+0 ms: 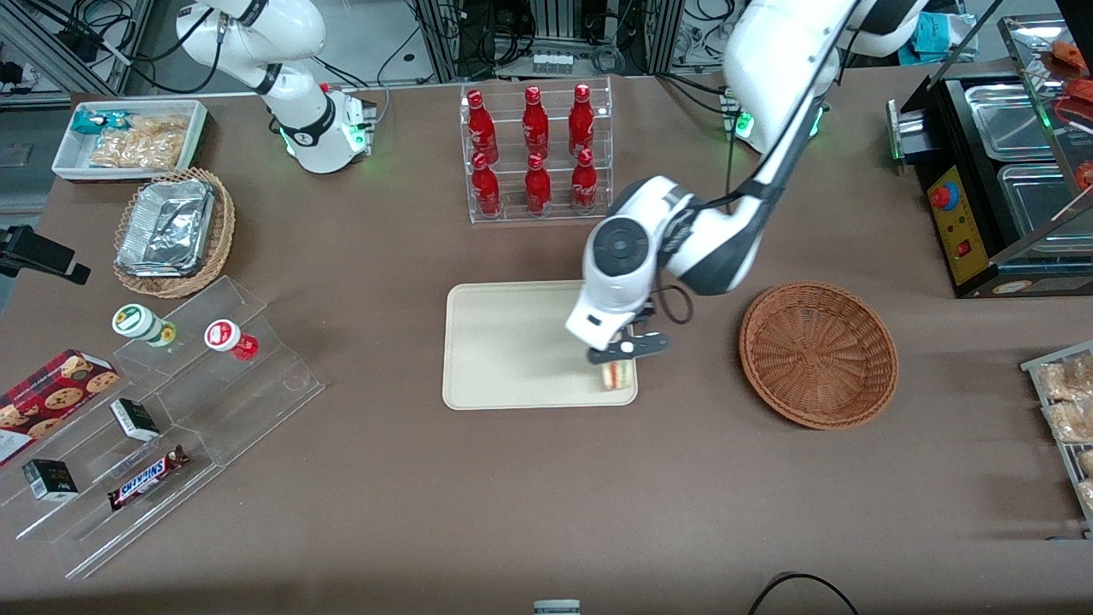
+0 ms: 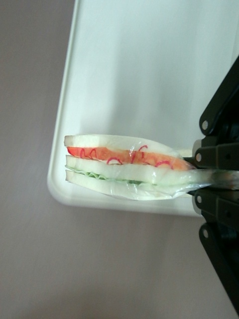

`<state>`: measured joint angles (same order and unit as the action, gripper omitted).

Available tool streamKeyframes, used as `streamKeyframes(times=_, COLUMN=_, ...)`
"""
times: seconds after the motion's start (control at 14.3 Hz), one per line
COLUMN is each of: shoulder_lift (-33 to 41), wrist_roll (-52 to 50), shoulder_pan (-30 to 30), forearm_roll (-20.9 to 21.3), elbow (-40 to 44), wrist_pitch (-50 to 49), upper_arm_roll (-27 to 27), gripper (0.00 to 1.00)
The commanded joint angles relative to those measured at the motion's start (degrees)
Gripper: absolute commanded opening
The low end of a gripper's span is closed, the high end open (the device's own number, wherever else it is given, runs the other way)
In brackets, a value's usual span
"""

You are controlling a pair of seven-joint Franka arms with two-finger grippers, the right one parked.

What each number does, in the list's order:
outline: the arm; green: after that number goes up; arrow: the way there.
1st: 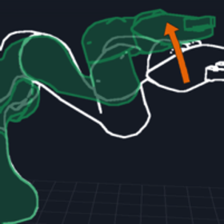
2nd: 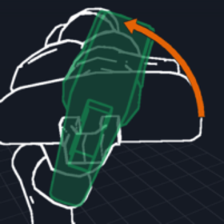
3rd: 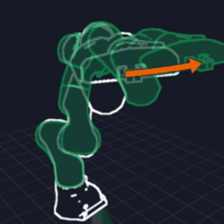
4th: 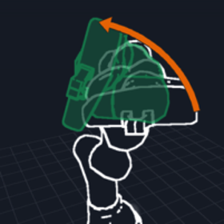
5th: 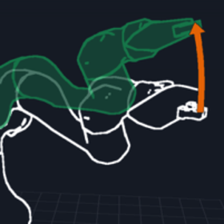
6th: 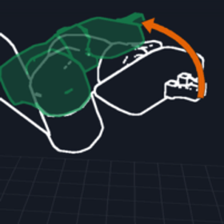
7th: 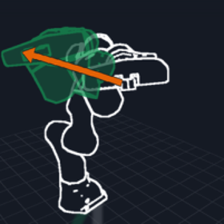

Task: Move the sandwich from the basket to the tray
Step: 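Carry the held sandwich with the left gripper over the cream tray, then lower the sandwich onto the tray and open the left gripper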

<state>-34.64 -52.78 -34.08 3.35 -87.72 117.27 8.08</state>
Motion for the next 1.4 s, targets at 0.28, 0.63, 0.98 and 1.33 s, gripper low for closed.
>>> streamKeyframes(times=0.28, shoulder_lift=-10.6, wrist_roll=-7.0, shoulder_pan=-6.7, forearm_roll=1.1, elbow=13.0, wrist_pitch=-0.3, upper_arm_roll=0.6, gripper=0.0)
streamKeyframes(times=0.63, shoulder_lift=-12.6, wrist_roll=-8.2, shoulder_pan=-7.1, forearm_roll=1.0, elbow=12.7, wrist_pitch=3.0, upper_arm_roll=0.7, gripper=0.02)
streamKeyframes(times=0.98, shoulder_lift=-11.7, wrist_roll=-7.7, shoulder_pan=-7.5, forearm_roll=0.2, elbow=12.6, wrist_pitch=4.3, upper_arm_roll=0.6, gripper=1.0)
streamKeyframes(times=1.33, shoulder_lift=-5.5, wrist_roll=-4.4, shoulder_pan=-6.2, forearm_roll=1.3, elbow=12.2, wrist_pitch=-4.5, upper_arm_roll=0.1, gripper=1.0)
